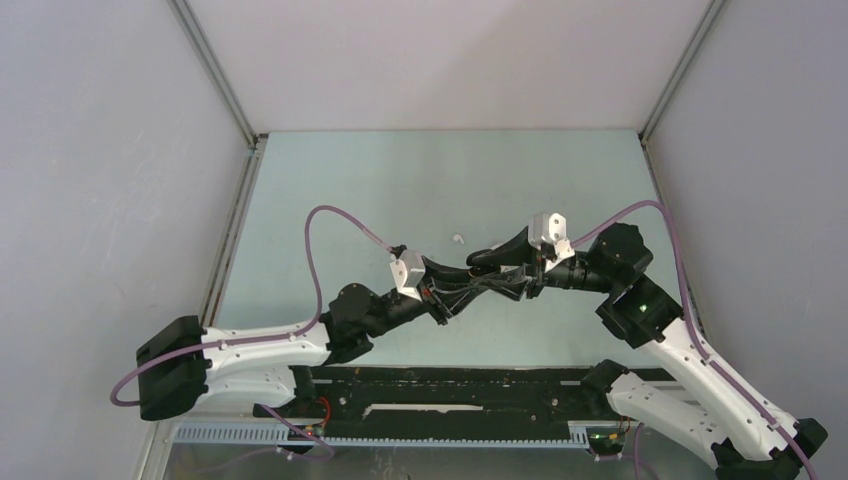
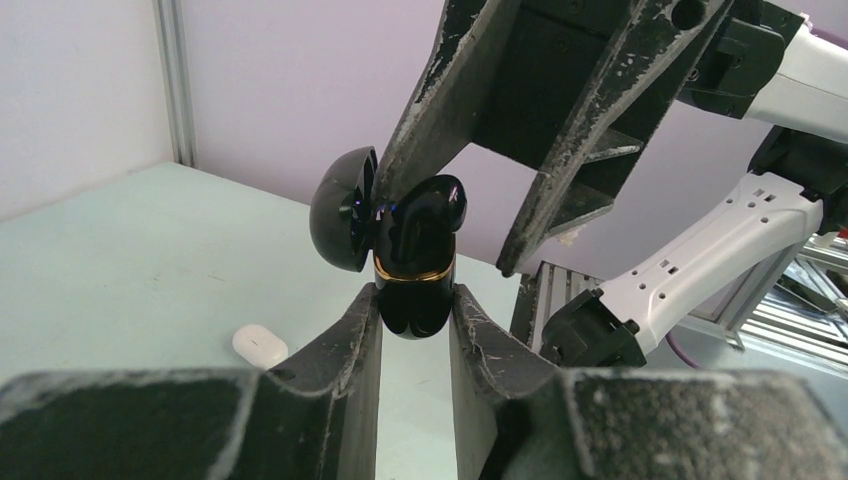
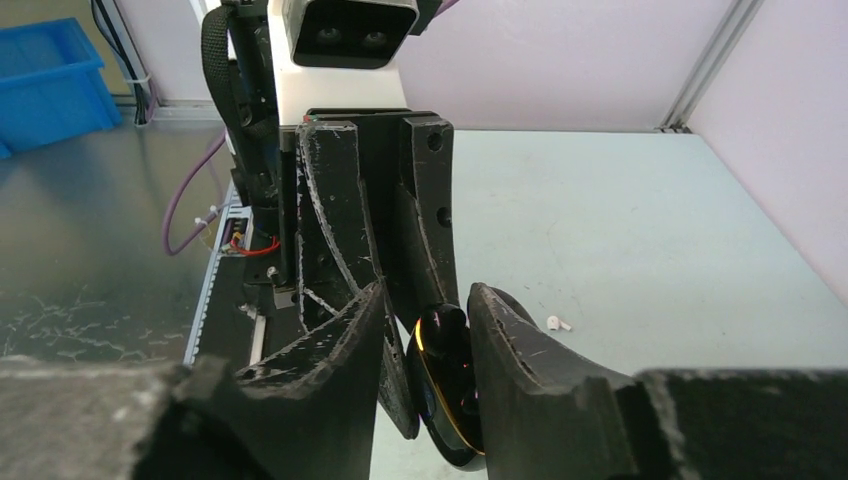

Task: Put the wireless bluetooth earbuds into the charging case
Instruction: Place the earbud in the charging case, then close the charging case.

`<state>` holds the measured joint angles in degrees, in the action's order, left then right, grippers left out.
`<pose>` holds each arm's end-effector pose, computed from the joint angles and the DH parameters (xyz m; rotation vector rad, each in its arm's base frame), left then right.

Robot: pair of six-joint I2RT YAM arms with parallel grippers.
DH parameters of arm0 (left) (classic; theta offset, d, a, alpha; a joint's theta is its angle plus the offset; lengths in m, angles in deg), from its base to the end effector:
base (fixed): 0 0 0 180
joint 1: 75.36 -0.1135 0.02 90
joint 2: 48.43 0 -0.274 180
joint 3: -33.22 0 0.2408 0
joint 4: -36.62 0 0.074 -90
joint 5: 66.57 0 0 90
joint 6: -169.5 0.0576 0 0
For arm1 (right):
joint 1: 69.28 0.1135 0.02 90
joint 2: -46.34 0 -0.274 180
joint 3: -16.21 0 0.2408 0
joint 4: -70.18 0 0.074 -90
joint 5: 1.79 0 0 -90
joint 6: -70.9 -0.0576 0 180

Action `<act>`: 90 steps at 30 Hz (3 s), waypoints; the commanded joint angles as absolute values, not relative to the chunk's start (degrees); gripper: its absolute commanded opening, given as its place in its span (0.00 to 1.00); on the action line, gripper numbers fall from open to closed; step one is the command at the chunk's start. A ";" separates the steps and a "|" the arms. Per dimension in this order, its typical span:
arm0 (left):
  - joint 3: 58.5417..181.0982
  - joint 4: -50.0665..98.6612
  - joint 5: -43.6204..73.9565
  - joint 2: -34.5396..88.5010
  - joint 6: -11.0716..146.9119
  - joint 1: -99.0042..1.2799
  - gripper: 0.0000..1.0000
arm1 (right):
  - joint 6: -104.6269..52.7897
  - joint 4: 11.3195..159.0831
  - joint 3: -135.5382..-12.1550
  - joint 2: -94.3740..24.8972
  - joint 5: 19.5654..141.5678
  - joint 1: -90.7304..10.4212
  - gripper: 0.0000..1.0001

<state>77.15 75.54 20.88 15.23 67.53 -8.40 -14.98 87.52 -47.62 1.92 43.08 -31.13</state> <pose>0.0952 -0.2304 0.3210 0.6516 1.1617 -1.2134 0.1053 0.1346 0.3894 -1.1532 1.1759 1.0599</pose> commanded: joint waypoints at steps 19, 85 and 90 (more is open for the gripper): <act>78.29 79.85 18.48 16.58 67.37 -8.40 0.00 | -24.01 101.19 -68.66 -0.38 29.80 -39.62 0.66; 83.16 58.06 4.91 17.49 77.61 -7.51 0.00 | 9.87 143.13 -68.18 -15.89 38.74 -40.01 0.85; 83.24 57.82 4.88 17.27 77.85 -7.51 0.00 | 9.29 142.58 -67.92 -16.67 38.75 -40.78 0.85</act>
<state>80.03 56.26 6.11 17.35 77.85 -7.92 10.74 144.94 -68.21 -16.16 38.78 -40.16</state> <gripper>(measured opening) 0.285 0.849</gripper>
